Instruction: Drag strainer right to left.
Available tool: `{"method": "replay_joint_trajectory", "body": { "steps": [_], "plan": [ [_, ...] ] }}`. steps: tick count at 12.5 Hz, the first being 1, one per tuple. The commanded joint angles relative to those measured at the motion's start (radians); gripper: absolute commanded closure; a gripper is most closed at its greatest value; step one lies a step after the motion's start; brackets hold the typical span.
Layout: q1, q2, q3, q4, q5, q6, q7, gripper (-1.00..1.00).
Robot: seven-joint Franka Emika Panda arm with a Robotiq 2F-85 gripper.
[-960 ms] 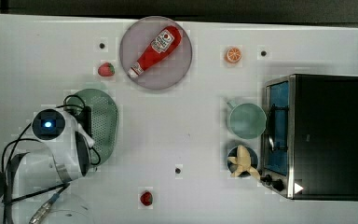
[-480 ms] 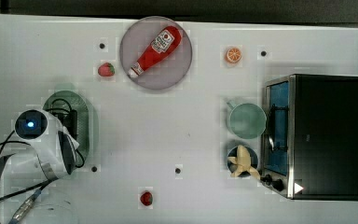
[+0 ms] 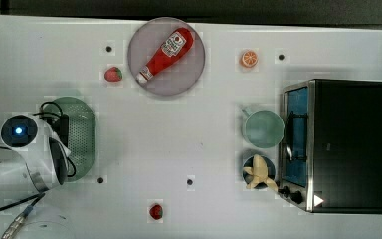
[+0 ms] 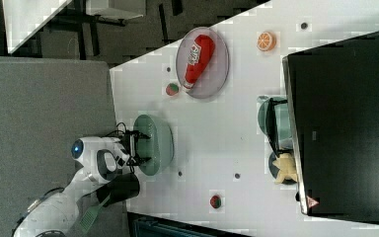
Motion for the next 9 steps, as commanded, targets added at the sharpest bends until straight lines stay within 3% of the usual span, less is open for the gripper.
{"method": "replay_joint_trajectory", "body": {
  "steps": [1,6,9],
  "plan": [
    [0.019,-0.051,-0.015,0.010,-0.027,-0.018,0.003,-1.00],
    [0.012,-0.366,-0.211,-0.042,-0.052,-0.309,-0.364,-1.00],
    [0.003,-0.549,-0.402,-0.041,-0.169,-0.475,-0.674,-1.00]
  ]
}}
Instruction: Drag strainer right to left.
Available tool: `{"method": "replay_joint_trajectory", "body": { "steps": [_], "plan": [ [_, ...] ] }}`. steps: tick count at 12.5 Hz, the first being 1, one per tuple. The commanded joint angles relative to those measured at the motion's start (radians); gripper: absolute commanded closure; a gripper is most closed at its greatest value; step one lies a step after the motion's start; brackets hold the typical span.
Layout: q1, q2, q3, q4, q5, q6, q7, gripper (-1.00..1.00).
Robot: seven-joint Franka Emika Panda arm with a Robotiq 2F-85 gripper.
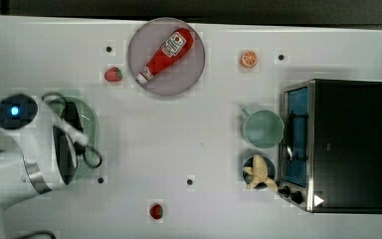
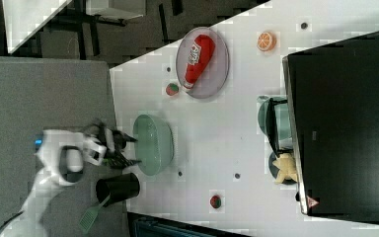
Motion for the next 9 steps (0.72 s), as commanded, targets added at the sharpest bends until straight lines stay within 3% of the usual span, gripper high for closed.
{"method": "replay_joint_trajectory", "body": {
  "steps": [1,5,9],
  "plan": [
    [-0.058,-0.238,-0.220,0.053,-0.151,-0.081,-0.399,-1.00],
    [-0.068,-0.419,-0.416,0.053,-0.361,-0.302,-0.692,-1.00],
    [-0.076,-0.550,-0.488,0.054,-0.418,-0.456,-0.720,-1.00]
  ]
}}
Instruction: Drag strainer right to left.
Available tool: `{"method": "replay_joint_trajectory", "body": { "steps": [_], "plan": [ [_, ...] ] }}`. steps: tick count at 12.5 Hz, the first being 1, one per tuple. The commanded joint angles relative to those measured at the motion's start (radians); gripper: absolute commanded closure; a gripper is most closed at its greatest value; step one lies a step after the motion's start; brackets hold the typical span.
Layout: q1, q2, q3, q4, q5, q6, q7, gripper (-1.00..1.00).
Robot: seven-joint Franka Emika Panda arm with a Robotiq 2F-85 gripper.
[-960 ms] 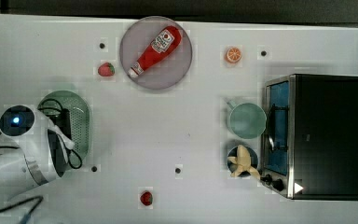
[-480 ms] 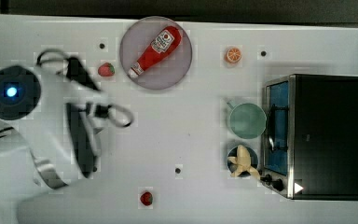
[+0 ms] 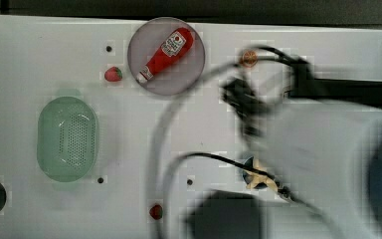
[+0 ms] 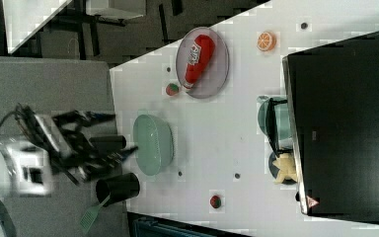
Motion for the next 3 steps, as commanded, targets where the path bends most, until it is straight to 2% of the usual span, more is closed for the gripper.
{"method": "replay_joint_trajectory", "body": {
  "steps": [1,3],
  "plan": [
    [0.048,0.032,0.047,-0.053,-0.070,-0.056,-0.100,-1.00],
    [0.048,0.011,0.047,-0.059,-0.144,-0.059,-0.100,-1.00]
  ]
}}
